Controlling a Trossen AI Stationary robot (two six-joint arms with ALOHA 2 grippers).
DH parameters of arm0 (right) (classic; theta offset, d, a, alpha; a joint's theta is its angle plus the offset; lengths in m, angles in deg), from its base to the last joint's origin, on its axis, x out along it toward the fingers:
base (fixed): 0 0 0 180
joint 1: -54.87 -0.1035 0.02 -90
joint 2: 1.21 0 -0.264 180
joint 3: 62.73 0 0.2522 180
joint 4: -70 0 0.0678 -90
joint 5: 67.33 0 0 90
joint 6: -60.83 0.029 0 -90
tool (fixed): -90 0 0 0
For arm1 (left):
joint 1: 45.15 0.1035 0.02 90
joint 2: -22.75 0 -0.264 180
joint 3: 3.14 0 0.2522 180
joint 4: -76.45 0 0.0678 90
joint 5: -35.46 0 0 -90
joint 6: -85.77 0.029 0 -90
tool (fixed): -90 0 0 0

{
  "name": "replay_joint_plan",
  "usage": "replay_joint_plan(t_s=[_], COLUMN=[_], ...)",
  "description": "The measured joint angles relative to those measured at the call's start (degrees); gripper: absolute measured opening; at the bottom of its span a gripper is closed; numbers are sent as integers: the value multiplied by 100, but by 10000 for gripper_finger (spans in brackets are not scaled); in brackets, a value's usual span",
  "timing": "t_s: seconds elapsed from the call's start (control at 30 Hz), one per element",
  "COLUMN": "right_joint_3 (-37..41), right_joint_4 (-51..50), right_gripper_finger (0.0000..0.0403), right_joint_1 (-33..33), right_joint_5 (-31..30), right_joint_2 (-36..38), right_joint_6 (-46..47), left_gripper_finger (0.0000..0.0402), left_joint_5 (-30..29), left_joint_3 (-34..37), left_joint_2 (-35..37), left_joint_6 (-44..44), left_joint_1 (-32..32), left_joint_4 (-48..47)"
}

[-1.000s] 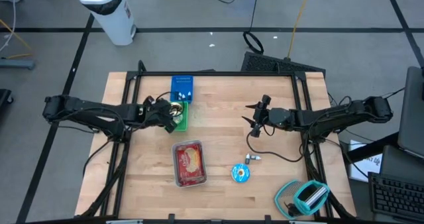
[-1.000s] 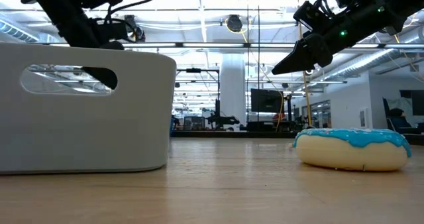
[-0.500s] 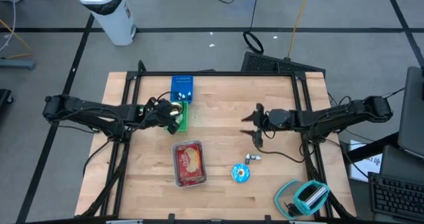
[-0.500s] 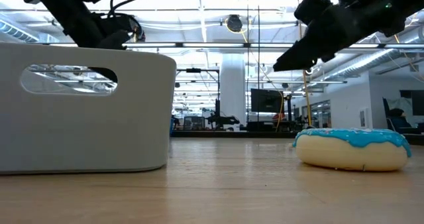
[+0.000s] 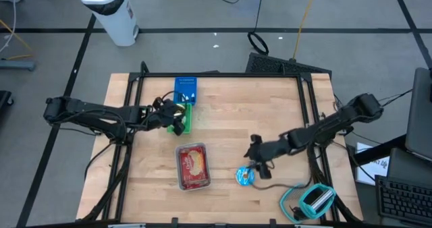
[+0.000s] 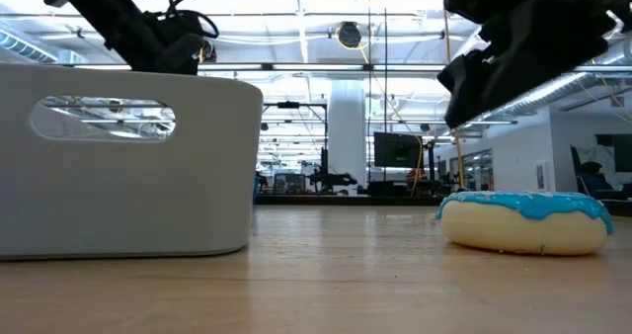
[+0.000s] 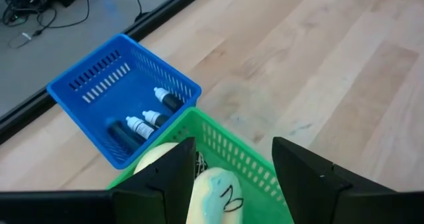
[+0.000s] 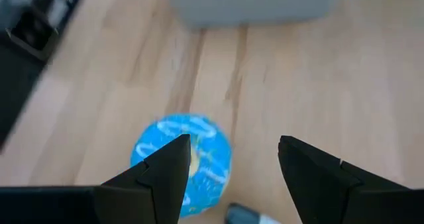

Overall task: Pick & Place Food Item
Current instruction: Put the blue donut into the green bin

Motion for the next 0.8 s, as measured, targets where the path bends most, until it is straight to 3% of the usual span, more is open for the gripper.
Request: replay_joint_plan(t_s=[0.1,0.3,0.8], right_joint_3=[-377,-554,-560], right_joint_4=[-469,-436,-357], right_gripper_finger=[221,221,211], right_joint_1=[-151,-215,-212], right_joint_5=[-11,-20,15], right_joint_2=[-493,-1118,-1753], right_joint_6=[0,-16,16], left_gripper_finger=[200,200,200], left_joint_5=[-1,-3,-5], left_joint_3=[0,0,0], left_joint_2=[0,0,0], left_joint_6=[-22,-134,-511], left_joint_1=[55,168,173], left_joint_4=[25,26,42])
